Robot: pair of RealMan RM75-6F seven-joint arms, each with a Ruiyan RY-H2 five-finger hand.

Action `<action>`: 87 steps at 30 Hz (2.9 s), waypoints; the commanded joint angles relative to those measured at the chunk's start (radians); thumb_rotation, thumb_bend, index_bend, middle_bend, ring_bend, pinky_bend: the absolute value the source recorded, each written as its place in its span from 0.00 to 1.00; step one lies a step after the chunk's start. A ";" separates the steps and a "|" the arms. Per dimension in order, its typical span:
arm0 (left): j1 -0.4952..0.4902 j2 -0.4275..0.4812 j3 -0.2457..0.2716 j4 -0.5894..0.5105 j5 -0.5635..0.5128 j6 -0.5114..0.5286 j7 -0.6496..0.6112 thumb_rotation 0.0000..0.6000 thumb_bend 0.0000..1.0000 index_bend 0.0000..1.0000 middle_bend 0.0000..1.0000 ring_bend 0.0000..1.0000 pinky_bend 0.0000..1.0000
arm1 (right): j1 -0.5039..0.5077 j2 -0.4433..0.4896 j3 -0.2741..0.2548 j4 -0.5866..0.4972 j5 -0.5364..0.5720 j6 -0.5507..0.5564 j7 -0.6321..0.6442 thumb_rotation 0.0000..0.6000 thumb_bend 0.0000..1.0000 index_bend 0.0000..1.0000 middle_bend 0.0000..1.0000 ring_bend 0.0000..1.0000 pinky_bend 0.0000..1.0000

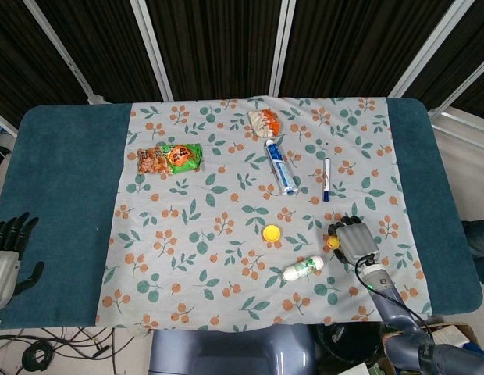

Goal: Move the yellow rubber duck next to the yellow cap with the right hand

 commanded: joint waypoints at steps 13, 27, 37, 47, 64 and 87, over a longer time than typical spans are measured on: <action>0.000 0.002 0.002 0.000 0.001 -0.001 -0.001 1.00 0.39 0.00 0.00 0.00 0.05 | 0.002 -0.002 -0.004 0.002 0.006 0.001 -0.011 1.00 0.27 0.40 0.38 0.21 0.18; -0.001 0.001 0.001 -0.006 -0.009 -0.008 0.010 1.00 0.39 0.00 0.00 0.00 0.05 | 0.007 -0.020 -0.009 0.024 0.011 -0.007 -0.014 1.00 0.27 0.41 0.40 0.21 0.18; -0.001 0.002 0.001 -0.005 -0.008 -0.008 0.007 1.00 0.39 0.00 0.00 0.00 0.05 | 0.011 -0.032 -0.010 0.031 0.006 -0.004 -0.021 1.00 0.29 0.48 0.44 0.22 0.18; -0.001 0.002 0.001 -0.008 -0.008 -0.008 0.003 1.00 0.39 0.00 0.00 0.00 0.05 | 0.042 0.016 0.030 -0.059 0.010 0.003 -0.053 1.00 0.30 0.48 0.44 0.22 0.18; -0.002 0.012 0.002 -0.014 -0.012 -0.015 -0.021 1.00 0.39 0.00 0.00 0.00 0.05 | 0.257 -0.052 0.139 -0.180 0.275 -0.069 -0.369 1.00 0.30 0.48 0.44 0.22 0.18; -0.006 0.014 0.004 -0.015 -0.010 -0.023 -0.029 1.00 0.39 0.00 0.00 0.00 0.05 | 0.323 -0.127 0.085 -0.159 0.363 -0.020 -0.427 1.00 0.29 0.48 0.38 0.21 0.18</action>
